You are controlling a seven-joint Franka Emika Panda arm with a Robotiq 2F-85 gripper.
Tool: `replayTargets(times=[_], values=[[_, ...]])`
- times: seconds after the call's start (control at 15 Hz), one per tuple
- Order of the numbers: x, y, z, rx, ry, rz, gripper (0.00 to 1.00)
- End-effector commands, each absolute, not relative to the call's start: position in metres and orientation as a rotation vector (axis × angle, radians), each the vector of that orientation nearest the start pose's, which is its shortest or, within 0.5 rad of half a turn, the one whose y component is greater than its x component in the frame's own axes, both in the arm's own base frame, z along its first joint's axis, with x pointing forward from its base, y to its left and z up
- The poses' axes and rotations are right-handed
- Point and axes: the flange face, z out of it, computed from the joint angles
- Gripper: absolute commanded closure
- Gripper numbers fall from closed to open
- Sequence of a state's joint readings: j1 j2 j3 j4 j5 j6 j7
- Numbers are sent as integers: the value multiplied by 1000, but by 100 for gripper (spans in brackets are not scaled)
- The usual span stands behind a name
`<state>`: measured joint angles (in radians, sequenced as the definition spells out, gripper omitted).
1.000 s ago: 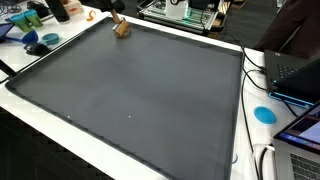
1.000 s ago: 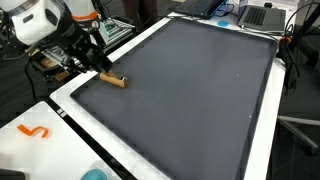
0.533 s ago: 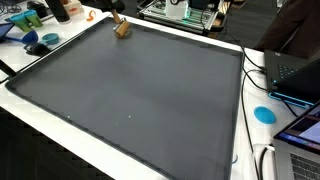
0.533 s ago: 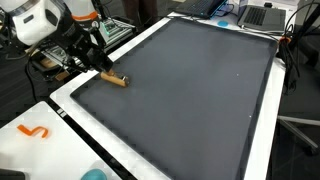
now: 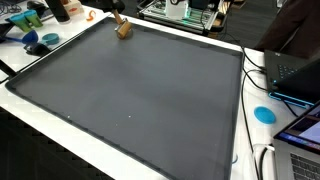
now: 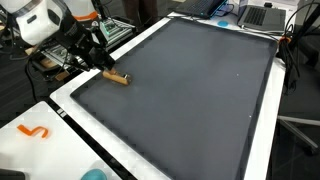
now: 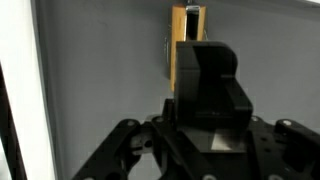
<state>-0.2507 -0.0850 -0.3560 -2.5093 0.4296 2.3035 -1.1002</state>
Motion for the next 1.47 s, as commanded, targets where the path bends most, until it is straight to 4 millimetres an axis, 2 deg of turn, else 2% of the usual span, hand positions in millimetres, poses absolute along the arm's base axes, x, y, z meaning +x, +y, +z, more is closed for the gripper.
replayTargets(times=[0.0,0.73,0.93,1.4], values=[[354,-211,264,-2707,-272,-117,75],[349,-178,261,-2669,-329,-83,75],[346,-162,245,-2602,-310,-23,75],[346,-143,257,-2537,-330,-108,75]])
